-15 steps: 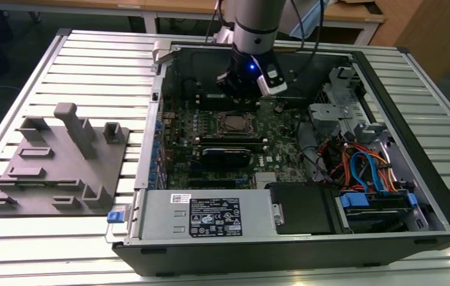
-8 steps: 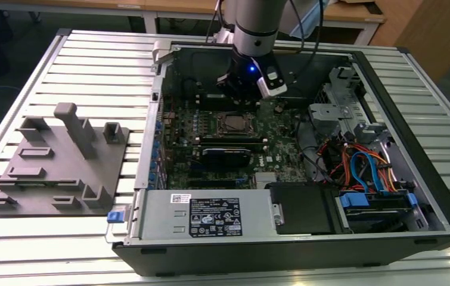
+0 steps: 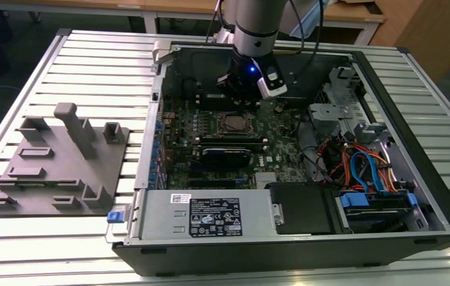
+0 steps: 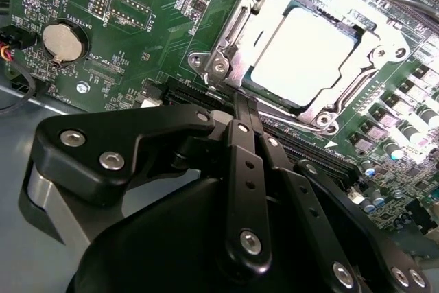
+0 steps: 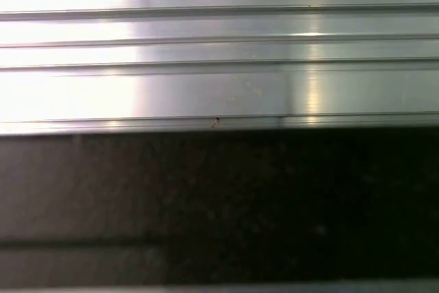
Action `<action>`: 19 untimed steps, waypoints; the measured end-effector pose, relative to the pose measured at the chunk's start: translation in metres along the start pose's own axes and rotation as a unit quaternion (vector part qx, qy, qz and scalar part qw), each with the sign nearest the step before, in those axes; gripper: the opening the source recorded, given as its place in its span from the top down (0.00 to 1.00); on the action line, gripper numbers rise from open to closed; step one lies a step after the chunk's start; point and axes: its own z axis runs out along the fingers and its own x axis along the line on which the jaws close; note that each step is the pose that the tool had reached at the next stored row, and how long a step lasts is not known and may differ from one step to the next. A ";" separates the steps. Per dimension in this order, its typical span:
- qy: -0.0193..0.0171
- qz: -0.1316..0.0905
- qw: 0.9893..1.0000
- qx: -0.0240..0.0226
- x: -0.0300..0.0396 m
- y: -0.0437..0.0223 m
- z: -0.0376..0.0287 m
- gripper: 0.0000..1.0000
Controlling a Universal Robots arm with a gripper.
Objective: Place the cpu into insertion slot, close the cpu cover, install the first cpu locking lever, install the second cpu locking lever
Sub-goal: 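Install the first cpu locking lever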
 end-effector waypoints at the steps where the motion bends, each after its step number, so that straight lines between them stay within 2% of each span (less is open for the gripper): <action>1: 0.000 0.000 1.000 0.000 0.0000 0.0000 -0.0003 0.90; 19: 0.000 0.000 1.000 0.001 -0.0010 0.0002 -0.0020 0.90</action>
